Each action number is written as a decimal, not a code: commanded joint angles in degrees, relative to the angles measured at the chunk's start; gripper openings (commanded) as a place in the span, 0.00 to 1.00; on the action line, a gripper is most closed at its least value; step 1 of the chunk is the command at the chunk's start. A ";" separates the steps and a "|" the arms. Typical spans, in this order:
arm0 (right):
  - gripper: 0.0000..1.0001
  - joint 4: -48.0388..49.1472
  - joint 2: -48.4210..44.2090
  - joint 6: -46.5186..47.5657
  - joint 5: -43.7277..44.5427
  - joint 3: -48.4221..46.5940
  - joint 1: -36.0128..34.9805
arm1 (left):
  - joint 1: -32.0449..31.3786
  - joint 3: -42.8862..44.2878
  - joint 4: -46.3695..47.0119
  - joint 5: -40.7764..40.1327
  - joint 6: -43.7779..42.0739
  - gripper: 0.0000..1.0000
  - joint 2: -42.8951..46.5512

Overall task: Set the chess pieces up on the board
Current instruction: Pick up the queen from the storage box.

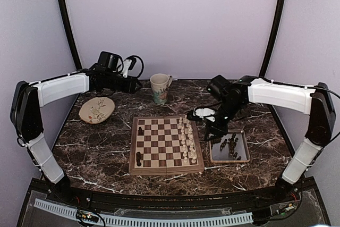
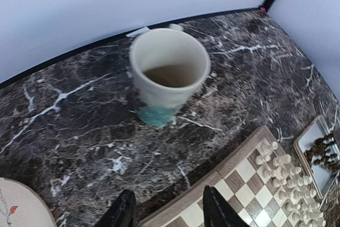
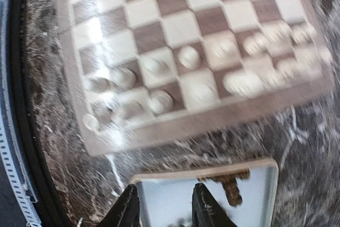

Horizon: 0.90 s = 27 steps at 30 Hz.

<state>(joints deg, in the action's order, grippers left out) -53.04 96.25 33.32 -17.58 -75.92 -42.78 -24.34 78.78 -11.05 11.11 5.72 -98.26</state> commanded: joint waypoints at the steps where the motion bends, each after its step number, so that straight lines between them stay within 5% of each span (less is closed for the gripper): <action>1: 0.33 4.42 -8.19 -3.06 3.69 6.42 10.79 | -7.37 2.56 -2.27 -0.79 -5.94 0.46 -0.36; 8: 0.33 7.24 -14.94 -5.33 7.67 14.71 20.90 | -13.47 2.90 -2.11 4.65 -7.30 0.48 -3.06; 27: 0.31 8.04 -10.66 -5.30 9.58 21.17 21.93 | -16.66 2.74 -2.77 0.77 -9.12 0.48 -3.78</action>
<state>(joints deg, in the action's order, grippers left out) -45.91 84.88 28.16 -9.04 -55.70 -21.30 -40.64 80.40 -12.67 12.60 -2.35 -102.54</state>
